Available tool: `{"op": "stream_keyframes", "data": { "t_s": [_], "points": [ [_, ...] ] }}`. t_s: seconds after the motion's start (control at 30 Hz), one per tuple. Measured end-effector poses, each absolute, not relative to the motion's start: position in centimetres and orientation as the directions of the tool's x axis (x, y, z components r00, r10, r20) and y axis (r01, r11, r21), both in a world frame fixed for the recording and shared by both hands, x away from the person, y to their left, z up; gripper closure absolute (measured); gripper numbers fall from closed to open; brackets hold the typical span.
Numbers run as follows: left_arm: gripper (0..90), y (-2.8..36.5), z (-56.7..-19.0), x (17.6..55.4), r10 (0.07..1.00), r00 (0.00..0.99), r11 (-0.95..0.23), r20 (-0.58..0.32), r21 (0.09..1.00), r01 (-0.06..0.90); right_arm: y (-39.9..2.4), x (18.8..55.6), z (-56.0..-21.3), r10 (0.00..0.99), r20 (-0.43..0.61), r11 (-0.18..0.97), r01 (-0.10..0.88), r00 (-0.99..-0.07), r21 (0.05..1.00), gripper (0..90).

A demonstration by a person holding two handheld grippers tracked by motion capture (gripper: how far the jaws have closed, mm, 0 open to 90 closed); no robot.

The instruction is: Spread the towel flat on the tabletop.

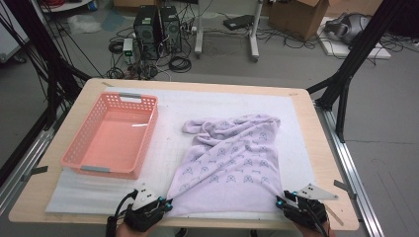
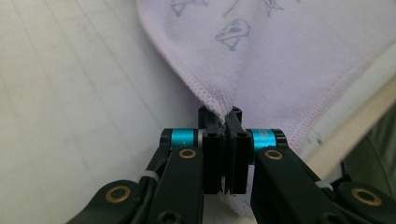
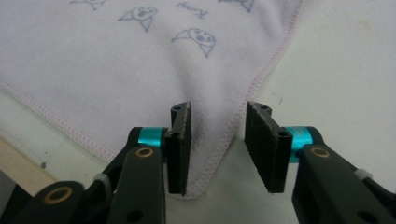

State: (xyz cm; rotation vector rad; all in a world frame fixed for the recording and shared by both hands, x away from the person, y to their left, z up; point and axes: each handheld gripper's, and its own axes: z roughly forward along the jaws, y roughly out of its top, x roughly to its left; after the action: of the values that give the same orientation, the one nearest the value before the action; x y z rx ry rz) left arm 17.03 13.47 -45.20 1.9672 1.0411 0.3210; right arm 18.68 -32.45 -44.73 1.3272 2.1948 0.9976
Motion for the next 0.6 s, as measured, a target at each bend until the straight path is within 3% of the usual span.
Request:
{"op": "stream_keyframes", "data": {
  "t_s": [0.1, 0.17, 0.27, 0.4, 0.5, 0.6],
  "points": [
    [87.0, 13.9, -45.2, 15.8, 0.754, 0.637, -0.292, -0.159, 0.787, 0.543, -32.2, 18.6, -44.7, 0.864, 0.051, 0.306, 0.604, -0.500, 0.735, 79.4],
    [86.9, 14.0, -45.3, 15.5, 0.746, 0.647, -0.296, -0.160, 0.790, 0.537, -32.0, 18.3, -44.6, 0.852, 0.056, 0.322, 0.605, -0.521, 0.729, 85.0],
    [82.3, 14.0, -45.2, 15.7, 0.736, 0.653, -0.273, -0.179, 0.804, 0.528, -32.2, 17.5, -44.2, 0.844, 0.042, 0.350, 0.610, -0.534, 0.711, 86.3],
    [56.7, 13.4, -45.4, 16.3, 0.734, 0.650, -0.235, -0.196, 0.824, 0.515, -33.6, 15.6, -44.0, 0.848, 0.003, 0.381, 0.614, -0.530, 0.691, 86.6],
    [49.4, 12.8, -44.9, 17.1, 0.726, 0.661, -0.233, -0.192, 0.835, 0.498, -35.1, 13.9, -43.9, 0.859, 0.006, 0.371, 0.631, -0.512, 0.682, 86.8],
    [47.8, 12.2, -44.6, 17.6, 0.717, 0.667, -0.212, -0.204, 0.847, 0.487, -36.3, 12.5, -43.8, 0.868, 0.012, 0.361, 0.647, -0.497, 0.671, 86.7]
  ]
}}
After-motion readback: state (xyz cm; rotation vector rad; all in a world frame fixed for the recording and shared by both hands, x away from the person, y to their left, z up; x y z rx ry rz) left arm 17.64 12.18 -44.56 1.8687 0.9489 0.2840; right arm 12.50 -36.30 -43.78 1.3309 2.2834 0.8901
